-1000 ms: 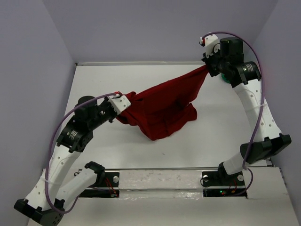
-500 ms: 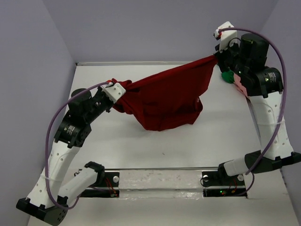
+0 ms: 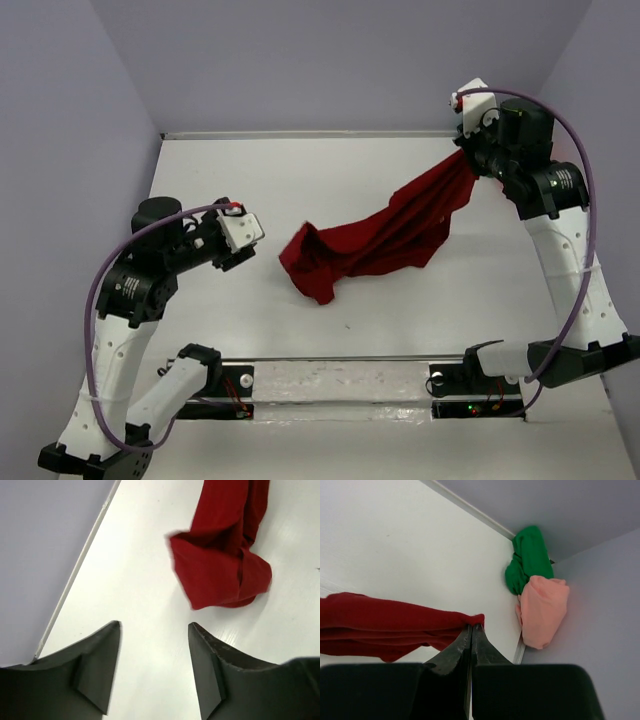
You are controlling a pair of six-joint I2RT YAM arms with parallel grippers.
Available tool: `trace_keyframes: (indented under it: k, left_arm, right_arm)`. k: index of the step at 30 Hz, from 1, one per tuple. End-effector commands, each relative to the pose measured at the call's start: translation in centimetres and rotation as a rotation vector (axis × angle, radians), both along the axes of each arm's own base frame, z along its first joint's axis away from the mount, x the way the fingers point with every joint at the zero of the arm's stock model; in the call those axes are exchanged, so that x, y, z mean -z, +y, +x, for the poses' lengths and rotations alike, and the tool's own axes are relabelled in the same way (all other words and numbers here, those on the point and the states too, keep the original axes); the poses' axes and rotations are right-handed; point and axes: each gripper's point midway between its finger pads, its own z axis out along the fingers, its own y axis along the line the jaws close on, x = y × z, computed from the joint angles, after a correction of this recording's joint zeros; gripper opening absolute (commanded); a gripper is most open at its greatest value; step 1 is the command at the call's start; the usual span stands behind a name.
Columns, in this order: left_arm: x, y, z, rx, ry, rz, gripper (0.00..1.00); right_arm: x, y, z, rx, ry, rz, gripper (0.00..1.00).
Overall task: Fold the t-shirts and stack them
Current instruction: Flatten out the tshirt
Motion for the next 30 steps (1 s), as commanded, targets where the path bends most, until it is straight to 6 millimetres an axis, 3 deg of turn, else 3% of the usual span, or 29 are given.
trace_keyframes:
  k: [1, 6, 9, 11, 12, 14, 15, 16, 19, 20, 22, 30]
  left_arm:
    - [-1.8, -0.1, -2.7, 0.096, -0.038, 0.025, 0.71]
    - [-2.0, -0.3, -2.8, 0.109, -0.050, 0.025, 0.79]
    - [-0.9, -0.6, -1.8, 0.094, -0.027, 0.003, 0.80]
    - [1.0, -1.3, -1.4, 0.102, 0.024, -0.028, 0.82]
    - [0.7, -1.9, -0.7, 0.090, 0.028, -0.091, 0.82]
    - [3.7, -3.3, -1.0, 0.152, 0.112, -0.129, 0.86]
    - [4.1, -3.9, -0.3, 0.167, 0.113, -0.158, 0.86]
    - [6.3, -4.4, -0.5, 0.188, 0.170, -0.168, 0.87]
    - [8.0, -5.0, 0.6, 0.188, 0.188, -0.163, 0.87]
    - [8.3, -5.3, 0.9, 0.191, 0.177, -0.133, 0.81]
    - [9.8, -5.6, 1.9, 0.163, 0.196, -0.082, 0.79]
    - [14.4, -8.4, 3.5, 0.147, 0.201, 0.065, 0.80]
  right_arm:
    - [-2.9, -1.3, 1.1, 0.066, -0.120, -0.015, 0.00]
    - [-2.1, -1.1, 1.9, 0.070, -0.094, -0.012, 0.00]
    - [-1.1, -0.8, 1.9, 0.060, -0.070, -0.001, 0.00]
    - [-0.6, -0.5, 1.6, 0.045, -0.058, 0.009, 0.00]
    - [0.4, -0.4, 1.5, 0.035, -0.036, 0.007, 0.00]
    - [1.0, -0.3, 1.1, 0.029, -0.026, 0.012, 0.00]
    - [1.5, -0.3, 1.0, 0.027, -0.015, 0.011, 0.00]
    - [2.9, -0.2, 0.9, 0.026, 0.016, 0.012, 0.00]
    - [4.5, 0.1, 0.4, 0.014, 0.047, 0.022, 0.00]
    - [5.8, 0.1, 0.3, 0.015, 0.072, 0.017, 0.00]
    - [7.6, 0.0, 0.3, 0.018, 0.109, 0.007, 0.00]
    - [10.1, 0.2, 1.1, 0.022, 0.159, 0.000, 0.00]
